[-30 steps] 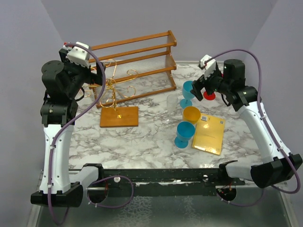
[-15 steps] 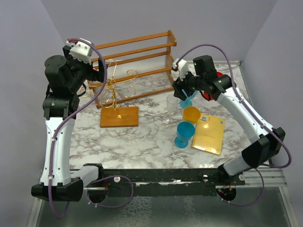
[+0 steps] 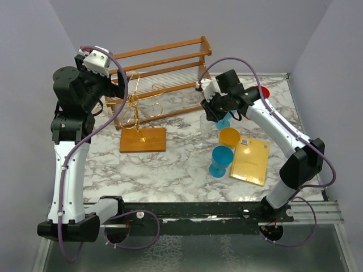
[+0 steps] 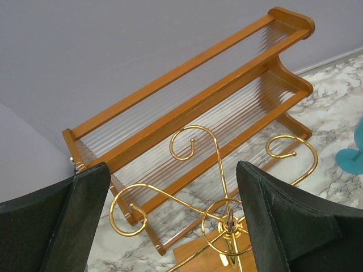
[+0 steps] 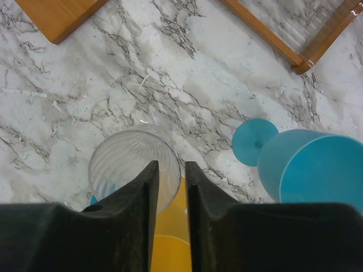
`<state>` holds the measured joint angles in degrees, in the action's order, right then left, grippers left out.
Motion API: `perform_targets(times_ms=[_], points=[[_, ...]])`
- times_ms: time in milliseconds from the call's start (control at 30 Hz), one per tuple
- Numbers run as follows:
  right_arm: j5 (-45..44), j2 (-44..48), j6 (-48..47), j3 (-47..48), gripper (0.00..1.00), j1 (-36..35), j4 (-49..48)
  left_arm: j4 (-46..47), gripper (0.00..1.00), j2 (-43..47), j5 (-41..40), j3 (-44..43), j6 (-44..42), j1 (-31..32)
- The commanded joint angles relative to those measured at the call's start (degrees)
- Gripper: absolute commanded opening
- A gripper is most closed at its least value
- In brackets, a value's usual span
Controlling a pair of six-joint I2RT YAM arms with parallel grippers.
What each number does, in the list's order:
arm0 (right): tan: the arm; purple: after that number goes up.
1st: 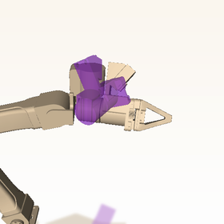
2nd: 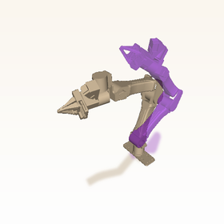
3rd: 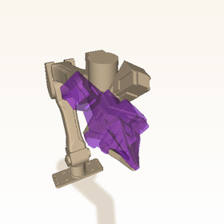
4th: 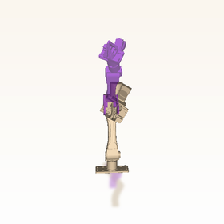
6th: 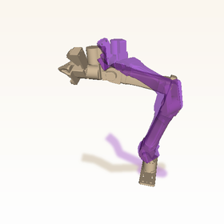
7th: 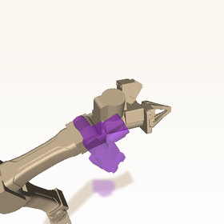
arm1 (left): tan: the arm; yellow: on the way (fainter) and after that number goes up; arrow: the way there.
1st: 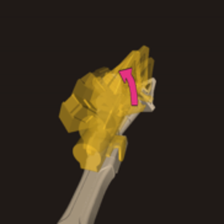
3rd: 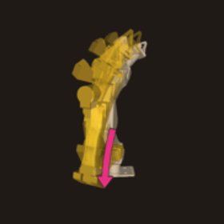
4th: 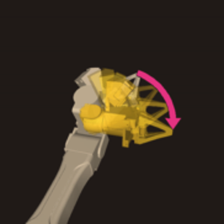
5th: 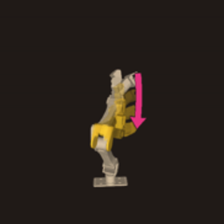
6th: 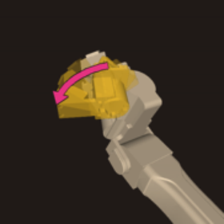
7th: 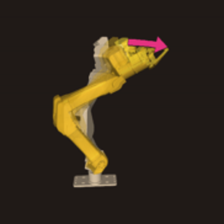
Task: Place the wine glass upside down on the wine glass rack
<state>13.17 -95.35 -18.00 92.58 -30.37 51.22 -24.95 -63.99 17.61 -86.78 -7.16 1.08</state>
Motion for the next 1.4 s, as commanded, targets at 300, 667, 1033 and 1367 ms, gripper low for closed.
perform_targets(times_ms=[300, 667, 1033, 1367], points=[[2.42, -0.73, -0.18, 7.51, 0.01, -0.74, -0.59, 0.47, 0.99, 1.03, 4.53, -0.66, 0.06, -0.03], [-3.85, 13.07, -2.64, 8.49, 0.01, -0.74, -11.66, 1.44, 0.99, 0.78, 5.72, -1.66, 7.60, -0.03], [1.79, 18.48, 3.24, 20.43, 0.01, -0.74, -19.34, 16.39, 0.92, -3.82, 24.91, -0.49, 31.16, 0.27], [11.78, 16.53, 11.60, 26.85, 0.01, -0.74, -20.76, 30.42, 0.91, -5.80, 29.84, 3.14, 43.60, 2.24]])
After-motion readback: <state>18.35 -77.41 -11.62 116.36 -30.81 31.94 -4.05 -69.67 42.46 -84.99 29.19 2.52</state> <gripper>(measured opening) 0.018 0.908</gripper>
